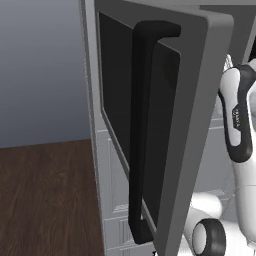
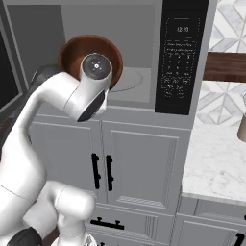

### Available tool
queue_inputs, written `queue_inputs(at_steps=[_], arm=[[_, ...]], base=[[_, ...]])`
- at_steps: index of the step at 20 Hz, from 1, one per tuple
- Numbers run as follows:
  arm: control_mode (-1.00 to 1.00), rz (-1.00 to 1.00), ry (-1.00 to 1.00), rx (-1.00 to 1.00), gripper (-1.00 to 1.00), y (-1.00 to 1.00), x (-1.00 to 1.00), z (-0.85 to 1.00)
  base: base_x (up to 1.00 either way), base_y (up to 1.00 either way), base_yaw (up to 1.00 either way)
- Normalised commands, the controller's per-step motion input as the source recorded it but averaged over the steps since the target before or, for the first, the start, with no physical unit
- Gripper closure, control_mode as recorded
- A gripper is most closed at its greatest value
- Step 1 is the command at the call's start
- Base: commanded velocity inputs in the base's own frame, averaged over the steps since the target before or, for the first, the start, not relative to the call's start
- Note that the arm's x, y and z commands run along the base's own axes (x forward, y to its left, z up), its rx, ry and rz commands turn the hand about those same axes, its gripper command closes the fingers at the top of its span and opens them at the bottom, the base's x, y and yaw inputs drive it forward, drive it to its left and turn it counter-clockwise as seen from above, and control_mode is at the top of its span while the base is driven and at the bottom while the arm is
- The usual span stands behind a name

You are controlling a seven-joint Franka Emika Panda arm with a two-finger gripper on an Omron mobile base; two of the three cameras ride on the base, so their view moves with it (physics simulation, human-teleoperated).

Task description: Open the microwave, place the bowl with waffle inside the microwave, then close the microwave door and turn it on.

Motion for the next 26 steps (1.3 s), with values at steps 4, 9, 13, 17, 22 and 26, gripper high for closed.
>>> queue_inputs(at_steps=[4,9,13,17,22,26], arm=[[-1.0,-0.05,0.04,0.0,1.0,0.26,1.0,-0.15],[-1.0,-0.04,0.0,0.0,1.0,0.22,1.0,-0.05],[-1.0,-0.09,0.0,0.0,1.0,0.35,0.92,-0.34],[-1.0,-0.08,0.0,0.0,1.0,0.14,0.69,-0.37],[-1.0,-0.04,0.0,0.0,1.0,0.09,0.54,-0.39],[-1.0,0.0,0.0,0.0,-1.0,0.04,0.12,-0.21]], base=[[0.0,0.0,0.0],[0.0,0.0,0.0],[0.0,0.0,0.0],[0.0,0.0,0.0],[0.0,0.0,0.0],[0.0,0.0,0.0]])
